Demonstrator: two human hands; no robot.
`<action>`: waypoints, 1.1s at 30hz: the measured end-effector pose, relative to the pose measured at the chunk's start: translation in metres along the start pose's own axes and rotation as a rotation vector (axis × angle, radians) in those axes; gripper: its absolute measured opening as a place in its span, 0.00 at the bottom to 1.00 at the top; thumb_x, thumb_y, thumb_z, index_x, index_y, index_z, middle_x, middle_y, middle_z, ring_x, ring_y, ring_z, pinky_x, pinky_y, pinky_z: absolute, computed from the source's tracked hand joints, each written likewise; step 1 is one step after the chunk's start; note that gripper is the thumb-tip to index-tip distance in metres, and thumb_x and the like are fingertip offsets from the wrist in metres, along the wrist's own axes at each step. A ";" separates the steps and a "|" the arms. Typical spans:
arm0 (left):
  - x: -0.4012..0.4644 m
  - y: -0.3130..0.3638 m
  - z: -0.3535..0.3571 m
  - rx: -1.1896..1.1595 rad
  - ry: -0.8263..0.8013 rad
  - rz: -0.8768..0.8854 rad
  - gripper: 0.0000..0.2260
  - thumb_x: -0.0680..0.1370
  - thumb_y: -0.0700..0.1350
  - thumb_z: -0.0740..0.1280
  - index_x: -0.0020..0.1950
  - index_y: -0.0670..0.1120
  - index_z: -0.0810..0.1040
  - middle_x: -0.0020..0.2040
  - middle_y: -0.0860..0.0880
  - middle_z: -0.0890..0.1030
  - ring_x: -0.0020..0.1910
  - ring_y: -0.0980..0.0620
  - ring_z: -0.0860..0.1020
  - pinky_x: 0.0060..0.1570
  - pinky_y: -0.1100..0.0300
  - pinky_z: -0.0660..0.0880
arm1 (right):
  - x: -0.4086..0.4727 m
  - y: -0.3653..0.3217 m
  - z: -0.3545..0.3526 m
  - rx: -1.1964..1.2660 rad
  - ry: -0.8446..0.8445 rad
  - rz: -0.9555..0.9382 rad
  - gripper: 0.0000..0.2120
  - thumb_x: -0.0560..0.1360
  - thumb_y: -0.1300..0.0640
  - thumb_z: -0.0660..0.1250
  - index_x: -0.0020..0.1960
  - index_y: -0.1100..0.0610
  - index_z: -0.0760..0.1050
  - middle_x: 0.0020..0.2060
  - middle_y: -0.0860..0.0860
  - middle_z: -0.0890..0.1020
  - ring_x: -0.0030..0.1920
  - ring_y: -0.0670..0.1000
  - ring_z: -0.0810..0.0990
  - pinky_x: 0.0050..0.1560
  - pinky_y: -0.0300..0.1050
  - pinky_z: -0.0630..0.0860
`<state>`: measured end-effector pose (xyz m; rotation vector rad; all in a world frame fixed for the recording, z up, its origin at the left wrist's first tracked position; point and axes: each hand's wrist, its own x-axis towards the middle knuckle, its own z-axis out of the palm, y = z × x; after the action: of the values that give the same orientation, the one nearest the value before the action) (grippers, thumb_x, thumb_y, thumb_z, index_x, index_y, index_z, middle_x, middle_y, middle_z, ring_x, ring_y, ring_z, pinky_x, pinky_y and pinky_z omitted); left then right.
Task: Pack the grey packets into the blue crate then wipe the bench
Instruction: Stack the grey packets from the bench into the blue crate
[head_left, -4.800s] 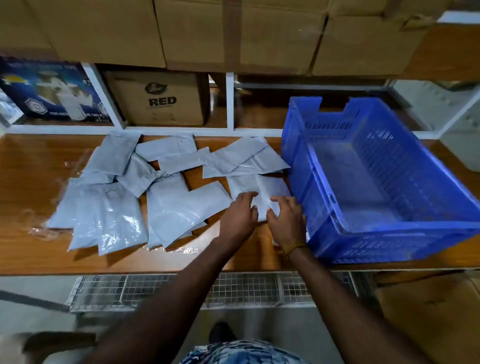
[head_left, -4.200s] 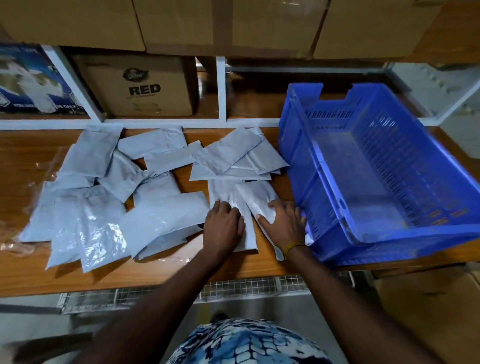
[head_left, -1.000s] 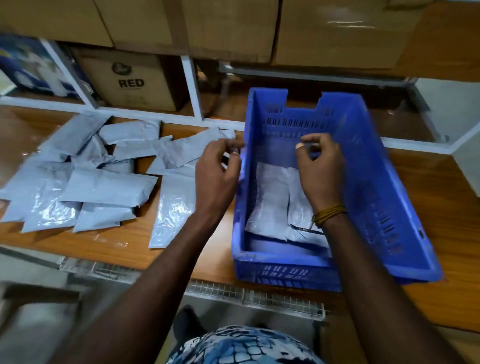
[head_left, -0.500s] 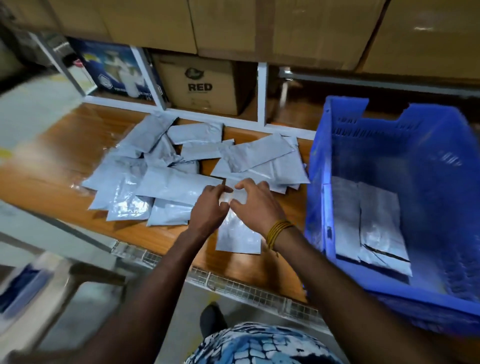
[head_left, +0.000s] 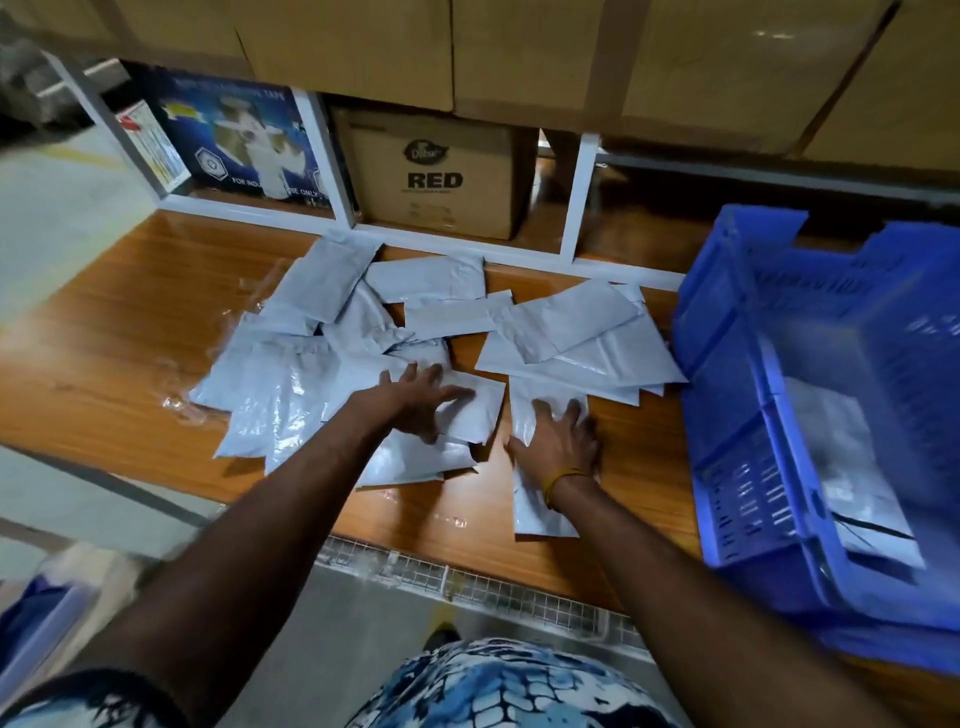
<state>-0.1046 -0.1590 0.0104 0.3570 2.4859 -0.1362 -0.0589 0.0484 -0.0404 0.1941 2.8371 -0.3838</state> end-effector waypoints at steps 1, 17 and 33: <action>0.001 -0.006 -0.002 0.022 -0.031 0.023 0.42 0.75 0.49 0.72 0.78 0.66 0.47 0.81 0.46 0.42 0.79 0.38 0.41 0.72 0.30 0.47 | 0.000 -0.001 0.002 -0.024 0.025 0.001 0.31 0.75 0.39 0.64 0.73 0.48 0.61 0.75 0.63 0.57 0.72 0.67 0.59 0.68 0.60 0.65; -0.001 -0.039 0.017 -0.070 0.456 0.132 0.32 0.74 0.69 0.62 0.76 0.62 0.58 0.69 0.42 0.69 0.63 0.39 0.74 0.55 0.46 0.76 | -0.030 0.005 0.020 -0.048 0.235 0.134 0.28 0.72 0.35 0.64 0.70 0.43 0.66 0.71 0.56 0.62 0.67 0.60 0.66 0.60 0.58 0.67; -0.009 -0.004 0.021 -0.338 0.603 0.091 0.27 0.73 0.58 0.68 0.71 0.57 0.66 0.58 0.40 0.75 0.54 0.37 0.76 0.50 0.47 0.74 | -0.022 0.010 -0.009 1.132 0.238 0.177 0.12 0.71 0.53 0.69 0.52 0.54 0.81 0.46 0.51 0.83 0.48 0.51 0.80 0.48 0.48 0.75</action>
<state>-0.0867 -0.1689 -0.0006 0.4092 3.0012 0.4939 -0.0384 0.0586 -0.0286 0.7162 2.4063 -1.9594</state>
